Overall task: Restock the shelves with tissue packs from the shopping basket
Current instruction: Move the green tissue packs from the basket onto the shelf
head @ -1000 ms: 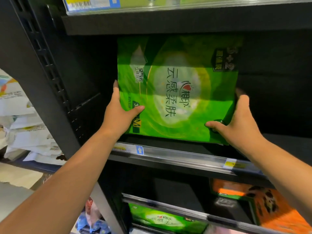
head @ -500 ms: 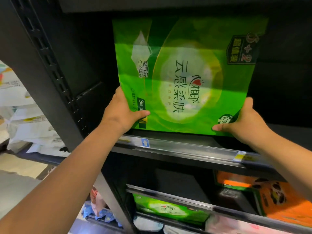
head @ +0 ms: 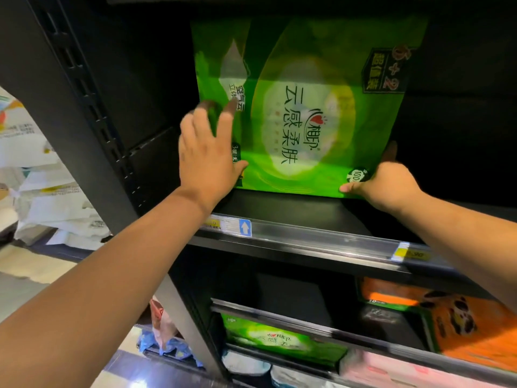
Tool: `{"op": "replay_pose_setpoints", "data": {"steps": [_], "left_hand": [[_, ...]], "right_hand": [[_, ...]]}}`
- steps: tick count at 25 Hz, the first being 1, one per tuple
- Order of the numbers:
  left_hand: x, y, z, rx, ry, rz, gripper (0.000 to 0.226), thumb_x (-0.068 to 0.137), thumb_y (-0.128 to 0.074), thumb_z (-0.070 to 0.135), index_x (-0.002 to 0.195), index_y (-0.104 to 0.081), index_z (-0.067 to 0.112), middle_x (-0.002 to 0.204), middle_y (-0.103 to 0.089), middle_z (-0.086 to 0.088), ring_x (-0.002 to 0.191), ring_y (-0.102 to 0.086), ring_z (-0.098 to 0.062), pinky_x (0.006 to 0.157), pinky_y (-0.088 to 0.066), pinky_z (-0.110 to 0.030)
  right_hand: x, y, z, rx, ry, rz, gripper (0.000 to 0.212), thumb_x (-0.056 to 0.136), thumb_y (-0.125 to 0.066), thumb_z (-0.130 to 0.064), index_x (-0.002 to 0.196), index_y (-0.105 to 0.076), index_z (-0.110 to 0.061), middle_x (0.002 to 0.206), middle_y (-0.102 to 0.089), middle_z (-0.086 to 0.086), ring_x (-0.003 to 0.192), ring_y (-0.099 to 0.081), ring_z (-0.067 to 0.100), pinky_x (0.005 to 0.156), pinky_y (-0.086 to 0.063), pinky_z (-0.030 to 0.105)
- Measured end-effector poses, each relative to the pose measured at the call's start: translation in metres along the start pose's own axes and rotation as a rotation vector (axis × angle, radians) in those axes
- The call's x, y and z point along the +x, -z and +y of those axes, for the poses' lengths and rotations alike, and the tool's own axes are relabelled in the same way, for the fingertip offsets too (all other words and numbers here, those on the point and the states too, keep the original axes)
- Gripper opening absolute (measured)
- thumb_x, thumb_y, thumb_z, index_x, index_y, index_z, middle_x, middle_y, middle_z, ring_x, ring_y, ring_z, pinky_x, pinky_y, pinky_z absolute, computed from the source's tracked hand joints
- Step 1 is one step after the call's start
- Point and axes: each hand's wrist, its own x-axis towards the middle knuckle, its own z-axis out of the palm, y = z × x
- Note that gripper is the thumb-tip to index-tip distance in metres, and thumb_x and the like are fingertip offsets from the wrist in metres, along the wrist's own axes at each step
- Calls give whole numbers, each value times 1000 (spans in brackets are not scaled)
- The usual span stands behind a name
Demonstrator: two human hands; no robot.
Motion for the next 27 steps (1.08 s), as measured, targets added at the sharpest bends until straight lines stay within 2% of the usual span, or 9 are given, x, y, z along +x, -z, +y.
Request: {"op": "replay_pose_setpoints", "data": {"steps": [3,7,9,14,16,20,23,25,27], "left_hand": [[5,-9,6,149,-330,-43,85,56,-87,47,125,-43,26,125,-47,-17,106,-49,-38,84,-43,-46],[20,-17,11,173,-275,-285,85,69,-80,37,141,-34,35,149,-28,-14,135,-28,-40,96,-39,-55],[26,-22,11,194,-267,-300,86,73,-78,25,144,-31,31,151,-25,-17,136,-25,-43,94,-41,-57],[35,-37,14,224,-228,-360,91,78,-73,21,149,-18,32,153,-16,-18,137,-20,-44,93,-43,-55],[39,-40,14,229,-218,-381,93,79,-73,23,150,-13,33,154,-12,-16,137,-19,-43,92,-44,-53],[41,-46,13,219,-217,-400,89,80,-71,20,148,-14,35,149,-16,-14,131,-27,-41,73,-51,-45],[42,-53,11,181,-231,-444,79,84,-68,19,146,-21,32,141,-25,-13,126,-30,-42,70,-51,-45],[46,-56,12,143,-243,-478,75,86,-66,22,146,-22,30,138,-29,-13,127,-30,-43,77,-50,-49],[51,-58,13,107,-255,-508,73,88,-64,21,147,-23,29,138,-29,-14,128,-29,-42,83,-47,-49]], "right_hand": [[4,-3,-7,-17,-15,-15,88,75,-75,-51,130,-43,10,115,-59,27,108,-56,41,81,-46,36],[13,-10,-15,-62,-16,-23,100,74,-73,-58,141,-34,6,129,-54,25,116,-53,38,82,-43,34],[20,-11,-22,71,-5,-14,115,71,-81,-48,150,-10,-4,145,-42,19,128,-45,37,97,-42,37],[14,-12,-33,63,59,186,120,73,-81,-37,154,7,-25,157,-10,20,138,-27,41,107,-37,47],[1,-9,-37,-212,277,320,107,79,-75,-28,153,2,-34,157,0,15,137,-19,44,101,-40,54],[2,-16,-40,-577,495,136,73,84,-58,-11,145,-27,-37,157,-5,7,140,-10,43,96,-42,54],[15,-22,-49,-376,420,105,42,96,-44,-25,138,-43,-26,146,-26,11,132,-26,34,96,-41,45],[24,-22,-54,-226,374,146,41,98,-40,-41,132,-48,-20,139,-35,10,125,-36,30,94,-39,44],[34,-23,-54,-293,391,167,39,100,-39,-40,133,-46,-20,140,-34,11,127,-35,30,96,-39,43]]}}
